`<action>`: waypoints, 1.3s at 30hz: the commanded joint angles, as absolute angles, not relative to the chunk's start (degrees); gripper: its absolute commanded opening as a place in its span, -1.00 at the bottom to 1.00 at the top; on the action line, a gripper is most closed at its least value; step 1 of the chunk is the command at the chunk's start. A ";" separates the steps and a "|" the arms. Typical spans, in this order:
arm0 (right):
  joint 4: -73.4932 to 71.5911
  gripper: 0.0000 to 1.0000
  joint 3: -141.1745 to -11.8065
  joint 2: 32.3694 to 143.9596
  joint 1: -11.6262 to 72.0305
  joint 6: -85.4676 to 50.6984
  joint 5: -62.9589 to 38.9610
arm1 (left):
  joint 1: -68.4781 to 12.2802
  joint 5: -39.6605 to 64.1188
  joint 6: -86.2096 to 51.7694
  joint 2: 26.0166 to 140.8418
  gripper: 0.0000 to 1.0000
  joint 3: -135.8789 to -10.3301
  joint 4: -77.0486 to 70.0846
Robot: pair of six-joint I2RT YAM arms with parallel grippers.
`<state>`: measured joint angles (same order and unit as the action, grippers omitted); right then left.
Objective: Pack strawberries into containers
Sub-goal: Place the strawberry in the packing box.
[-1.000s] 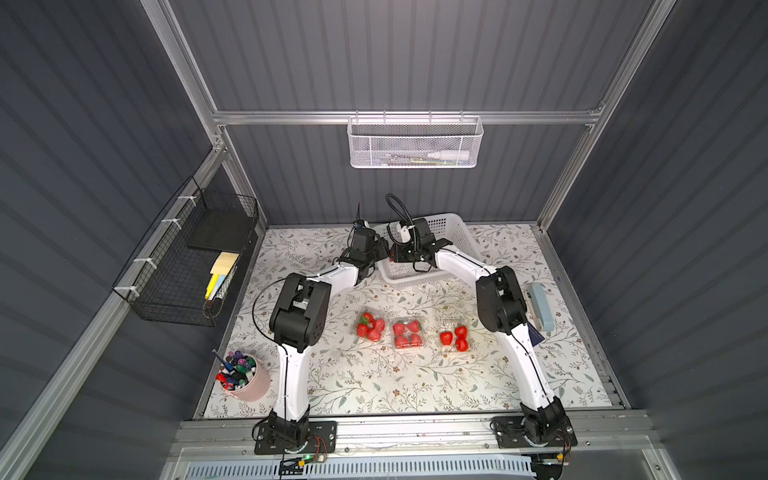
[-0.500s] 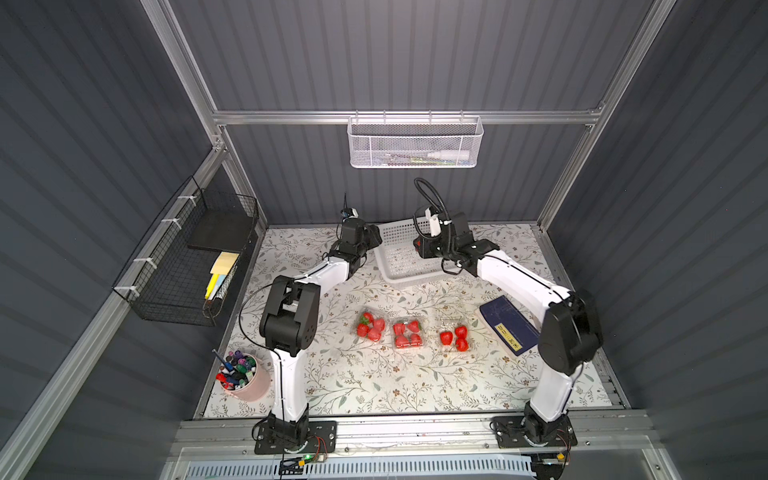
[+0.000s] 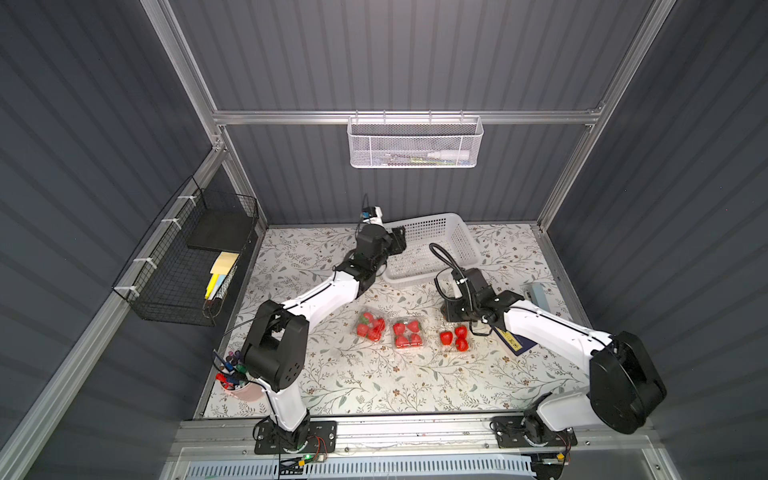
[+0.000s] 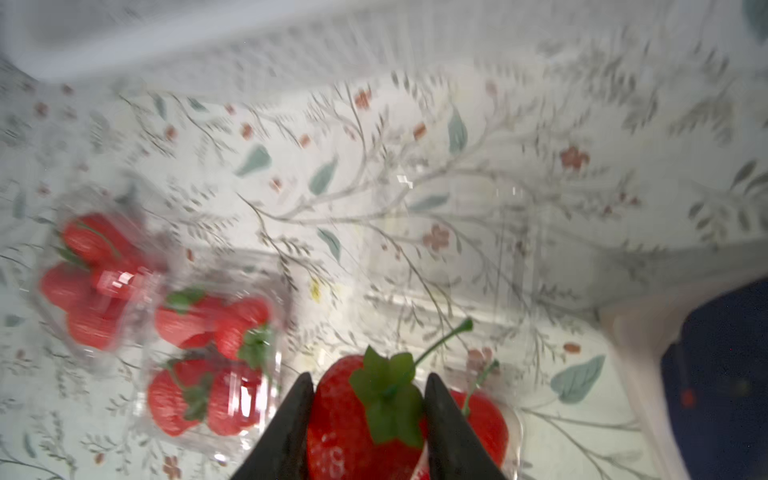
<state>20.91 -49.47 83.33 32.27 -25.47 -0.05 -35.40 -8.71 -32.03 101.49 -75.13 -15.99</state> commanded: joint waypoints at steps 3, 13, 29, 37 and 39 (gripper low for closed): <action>21.55 -0.93 -46.82 84.58 33.11 -28.52 -0.87 | -39.50 -7.38 -29.14 102.59 0.14 -73.73 -11.56; 22.12 -0.33 -45.99 85.32 34.06 -29.10 -0.80 | -42.35 -3.24 -32.85 102.46 0.03 -64.52 -13.39; 29.60 0.14 -48.23 76.54 34.02 -28.96 2.18 | -42.90 -2.29 -33.13 103.33 0.04 -62.41 -15.51; 31.75 -0.47 -50.70 75.82 31.93 -26.17 7.04 | -42.85 -1.51 -31.79 103.53 0.03 -62.79 -14.86; 30.34 -0.72 -50.01 74.59 31.13 -26.41 7.81 | -42.59 -2.07 -31.95 103.79 0.03 -63.90 -12.93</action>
